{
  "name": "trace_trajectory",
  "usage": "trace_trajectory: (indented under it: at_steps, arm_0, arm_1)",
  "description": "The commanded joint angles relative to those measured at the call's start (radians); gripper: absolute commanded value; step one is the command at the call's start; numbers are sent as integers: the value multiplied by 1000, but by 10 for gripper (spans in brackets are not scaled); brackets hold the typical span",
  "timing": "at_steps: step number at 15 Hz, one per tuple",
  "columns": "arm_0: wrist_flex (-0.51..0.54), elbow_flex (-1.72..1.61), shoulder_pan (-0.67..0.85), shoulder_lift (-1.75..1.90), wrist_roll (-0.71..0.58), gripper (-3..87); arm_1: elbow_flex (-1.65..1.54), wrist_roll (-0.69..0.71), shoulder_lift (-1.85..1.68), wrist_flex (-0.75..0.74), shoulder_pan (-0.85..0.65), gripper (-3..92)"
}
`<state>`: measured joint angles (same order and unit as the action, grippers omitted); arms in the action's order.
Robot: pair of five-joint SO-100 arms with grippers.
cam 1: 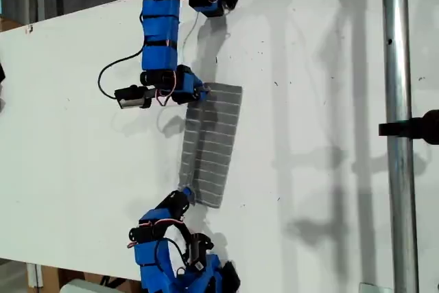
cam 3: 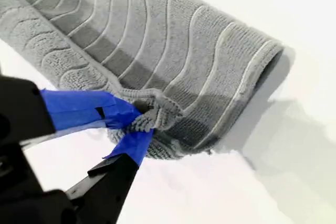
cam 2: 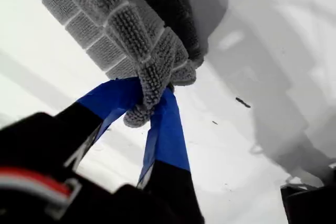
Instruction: Grasp corners of a towel and fold twice.
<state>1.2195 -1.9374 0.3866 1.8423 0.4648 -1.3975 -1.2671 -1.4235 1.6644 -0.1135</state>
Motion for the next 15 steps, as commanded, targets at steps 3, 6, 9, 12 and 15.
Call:
trace_trajectory:
  at_steps: [3, 6, 9, 12, 15]
  arm_0:
    - [-8, 60, 0, 9, -29, -29]
    - [-66, -38, -71, 5, 48, -29]
    - [-112, -124, -137, 3, 138, -29]
    - [-161, -202, -167, 20, 184, -28]
    - [-161, -232, -189, 55, 209, -2]
  arm_1:
    - [-18, 32, -137, 8, -34, -2]
    - [-46, -17, -67, -106, 84, -2]
    - [-64, -92, 64, -218, 175, -2]
    - [-67, -129, 149, -270, 212, -2]
    - [-78, -140, 172, -290, 230, -2]
